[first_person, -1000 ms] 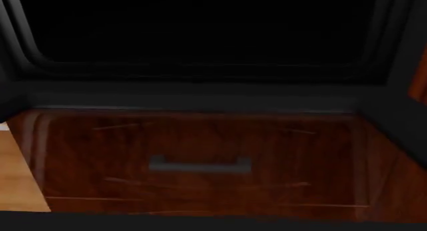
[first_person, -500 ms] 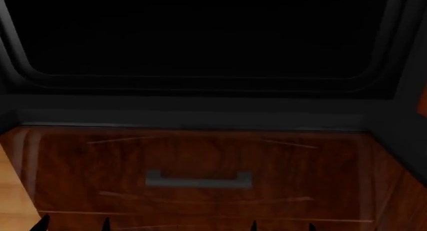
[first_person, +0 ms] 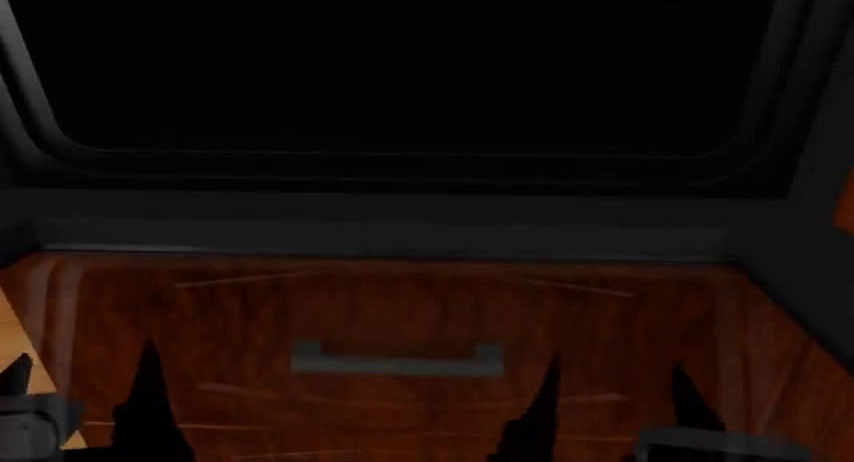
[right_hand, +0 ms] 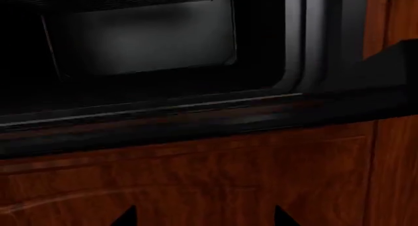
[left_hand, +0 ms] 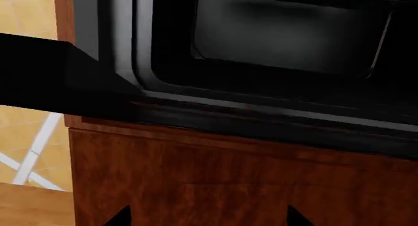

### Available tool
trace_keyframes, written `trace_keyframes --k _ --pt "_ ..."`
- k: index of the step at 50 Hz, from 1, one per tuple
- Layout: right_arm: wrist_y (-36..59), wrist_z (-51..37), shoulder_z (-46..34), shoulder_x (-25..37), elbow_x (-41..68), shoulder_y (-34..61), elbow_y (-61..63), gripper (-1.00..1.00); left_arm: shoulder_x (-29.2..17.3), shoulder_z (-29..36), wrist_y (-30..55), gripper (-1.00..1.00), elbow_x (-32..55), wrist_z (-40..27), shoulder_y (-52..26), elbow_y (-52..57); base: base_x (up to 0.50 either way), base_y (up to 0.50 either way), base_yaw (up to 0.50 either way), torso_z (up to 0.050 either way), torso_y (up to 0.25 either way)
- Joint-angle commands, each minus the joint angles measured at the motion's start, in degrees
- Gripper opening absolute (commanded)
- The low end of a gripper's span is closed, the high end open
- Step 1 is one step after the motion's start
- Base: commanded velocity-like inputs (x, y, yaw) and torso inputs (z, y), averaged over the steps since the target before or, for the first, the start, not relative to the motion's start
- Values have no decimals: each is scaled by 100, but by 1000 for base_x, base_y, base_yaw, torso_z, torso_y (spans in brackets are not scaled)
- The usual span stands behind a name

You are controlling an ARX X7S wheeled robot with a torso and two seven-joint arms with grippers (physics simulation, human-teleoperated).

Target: Close the oven door

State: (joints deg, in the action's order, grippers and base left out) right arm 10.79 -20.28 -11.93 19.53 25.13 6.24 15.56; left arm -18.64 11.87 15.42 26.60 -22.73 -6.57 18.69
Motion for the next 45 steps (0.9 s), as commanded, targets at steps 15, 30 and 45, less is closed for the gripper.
trace_keyframes --k 15,30,45 --pt "2738 -843 496 849 1651 1734 1909 100 -391 -348 3325 100 1876 -1550 -2019 2032 0 0 0 0 0" --pt "4707 -1636 744 844 3270 4921 1617 100 -147 -782 5020 100 3485 -2477 -4703 1522 0 0 0 0 2" --pt "4350 -695 -172 518 2367 6797 -236 100 246 -4 4458 100 2648 -1715 -6613 -520 0 0 0 0 0"
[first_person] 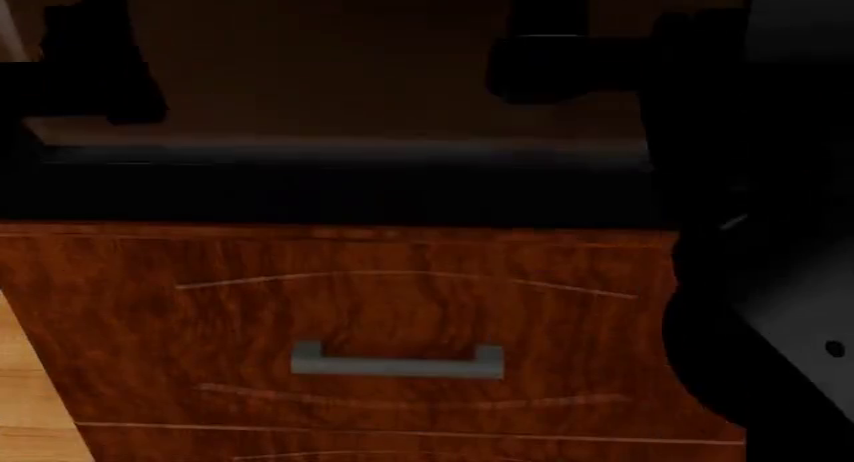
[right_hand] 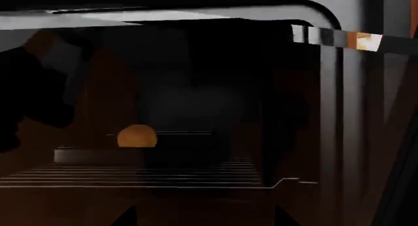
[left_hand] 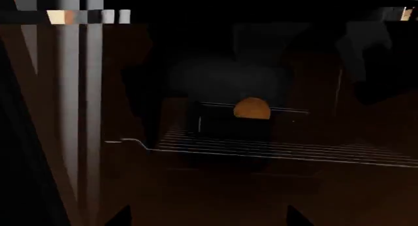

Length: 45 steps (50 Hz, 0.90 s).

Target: Close the oven door

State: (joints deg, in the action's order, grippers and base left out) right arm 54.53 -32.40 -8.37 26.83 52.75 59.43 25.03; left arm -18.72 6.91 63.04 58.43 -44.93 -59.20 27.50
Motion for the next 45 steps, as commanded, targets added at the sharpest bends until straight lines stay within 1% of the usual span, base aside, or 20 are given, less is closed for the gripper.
trace_keyframes --k 1,5,10,14,16,17,21,23,24,25,26,28,29,31,36,39,41,43,44,45 --pt "-120 652 -587 -269 -487 1646 -1467 100 256 498 -424 100 -643 518 -1466 -1424 0 0 0 0 0" --pt "-491 1104 -967 -394 -957 2215 -2260 100 318 674 -617 100 -906 811 -1991 -2078 0 0 0 0 0" --pt "-1129 1802 -1284 -776 -1456 3169 -3886 100 562 1061 -1465 100 -1619 1564 -2763 -3872 0 0 0 0 0" --pt "-1685 2223 -1561 -1036 -1873 3705 -4976 100 755 1258 -1902 100 -1974 1923 -3329 -4938 0 0 0 0 0" --pt "-2022 2511 -1581 -1244 -1983 4062 -5838 100 853 1460 -2178 100 -2226 2123 -3604 -5407 0 0 0 0 0" --pt "-2312 2740 -1642 -1385 -2105 4281 -6501 100 910 1728 -2428 100 -2519 2215 -3692 -5647 0 0 0 0 0" --pt "-3106 3177 -1857 -1693 -2491 4788 -8027 100 1161 1824 -2930 100 -2715 2589 -4075 -6808 0 0 0 0 0" --pt "-3905 3569 -1899 -2068 -2684 5403 -9710 100 1451 1754 -3371 100 -2760 2926 -4564 -8094 0 0 0 0 0" --pt "-4020 3638 -1846 -2127 -2736 5504 -9992 100 1585 1802 -3582 100 -2829 3146 -4793 -8680 0 0 0 0 0" --pt "-3961 3658 -1798 -2160 -2882 5524 -9999 100 1788 1854 -4086 100 -2965 3341 -5155 -9540 0 0 0 0 0" --pt "-3876 3699 -1680 -2188 -3035 5549 -10000 100 1870 2191 -4332 100 -2816 3449 -5359 -10092 0 0 0 0 0" --pt "-3771 3711 -1406 -2238 -3461 5558 -10001 100 1871 2939 -4254 100 -2234 3494 -5464 -10242 0 0 0 0 0" --pt "-3812 3685 -1385 -2269 -3802 5530 -10001 100 1871 3075 -4174 100 -2022 3520 -5484 -10247 0 0 0 0 0" --pt "-3717 3708 -975 -2313 -4123 5522 -10001 100 1871 3674 -4231 100 -1729 3414 -5507 -10248 0 0 0 0 0" --pt "-3354 3687 -282 -2398 -4819 5537 -10002 100 1872 3624 -3970 100 -1654 3334 -5554 -10249 0 0 0 0 2" --pt "-3034 3564 8 -2391 -5052 5518 -10002 100 1872 4580 -4003 100 -997 3291 -5546 -10249 0 0 0 0 0" --pt "-2872 3508 64 -2392 -5167 5461 -10002 100 1872 4989 -3940 100 -524 3278 -5531 -10249 0 0 0 0 0" --pt "-2788 3414 -1 -2382 -5271 5381 -10002 100 1872 5205 -3782 100 -172 3265 -5496 -10249 0 0 0 0 0" --pt "-2786 3328 31 -2355 -5263 5332 -10002 100 1872 4739 -3428 100 -133 3160 -5424 -10250 0 0 0 0 0" --pt "-2761 3316 102 -2324 -5229 5300 -10002 100 1872 4847 -3433 100 -292 3125 -5382 -10249 0 0 0 0 0"
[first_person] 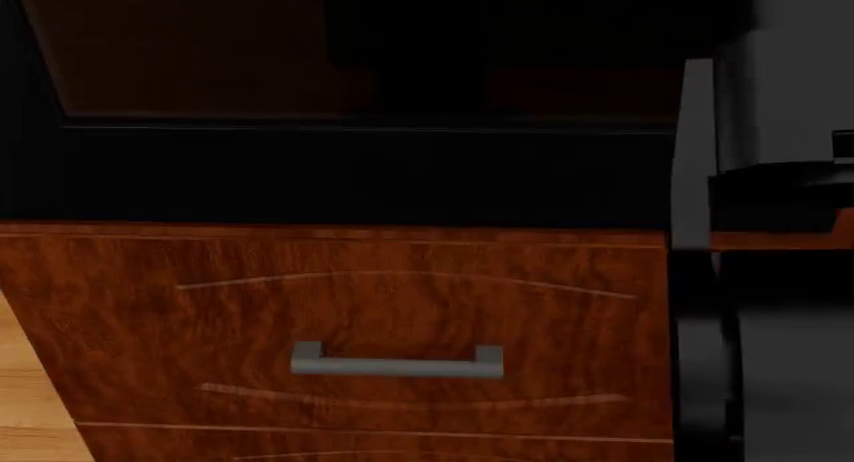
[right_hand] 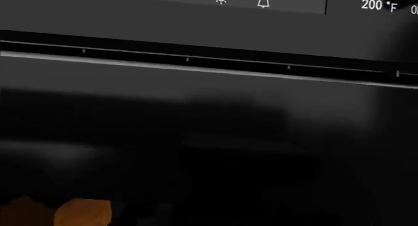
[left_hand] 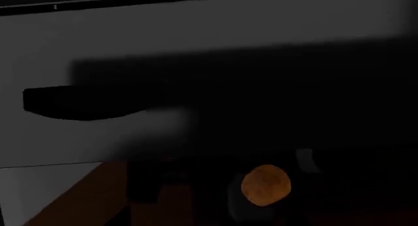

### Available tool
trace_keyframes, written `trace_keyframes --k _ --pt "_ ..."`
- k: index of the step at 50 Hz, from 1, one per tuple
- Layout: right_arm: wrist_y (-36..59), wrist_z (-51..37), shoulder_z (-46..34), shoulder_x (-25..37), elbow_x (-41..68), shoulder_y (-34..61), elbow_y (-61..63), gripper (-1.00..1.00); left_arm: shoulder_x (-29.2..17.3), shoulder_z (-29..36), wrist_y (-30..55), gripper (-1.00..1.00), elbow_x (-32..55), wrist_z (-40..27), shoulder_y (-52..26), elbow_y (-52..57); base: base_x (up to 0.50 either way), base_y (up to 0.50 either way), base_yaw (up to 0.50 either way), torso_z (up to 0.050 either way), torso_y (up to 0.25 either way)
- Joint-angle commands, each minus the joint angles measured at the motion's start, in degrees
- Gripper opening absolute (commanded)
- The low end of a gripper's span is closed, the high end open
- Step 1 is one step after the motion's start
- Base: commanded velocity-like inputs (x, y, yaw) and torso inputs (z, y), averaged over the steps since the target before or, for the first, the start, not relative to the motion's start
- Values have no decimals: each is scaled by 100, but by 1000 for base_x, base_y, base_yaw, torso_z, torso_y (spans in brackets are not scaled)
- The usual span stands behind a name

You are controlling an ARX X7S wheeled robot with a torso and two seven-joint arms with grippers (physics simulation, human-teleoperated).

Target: Close the oven door

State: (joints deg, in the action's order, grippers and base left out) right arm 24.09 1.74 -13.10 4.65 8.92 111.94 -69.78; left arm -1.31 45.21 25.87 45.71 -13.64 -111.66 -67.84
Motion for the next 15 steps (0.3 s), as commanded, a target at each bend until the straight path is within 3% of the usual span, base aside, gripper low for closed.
trace_keyframes --k 1,4,7,15 --pt "280 -105 579 -96 -861 33 -521 100 131 1047 281 100 969 -11 -133 -715 0 0 0 0 0" --pt "441 -270 822 -8 -805 26 -521 100 131 810 390 100 673 30 -123 -715 4 0 0 0 0" --pt "452 -209 900 -7 -870 45 -521 100 130 163 531 100 165 64 -135 -715 0 0 0 0 0" --pt "207 219 902 -16 -883 174 -521 100 130 -193 461 100 -610 435 -360 -715 1 0 0 0 0"
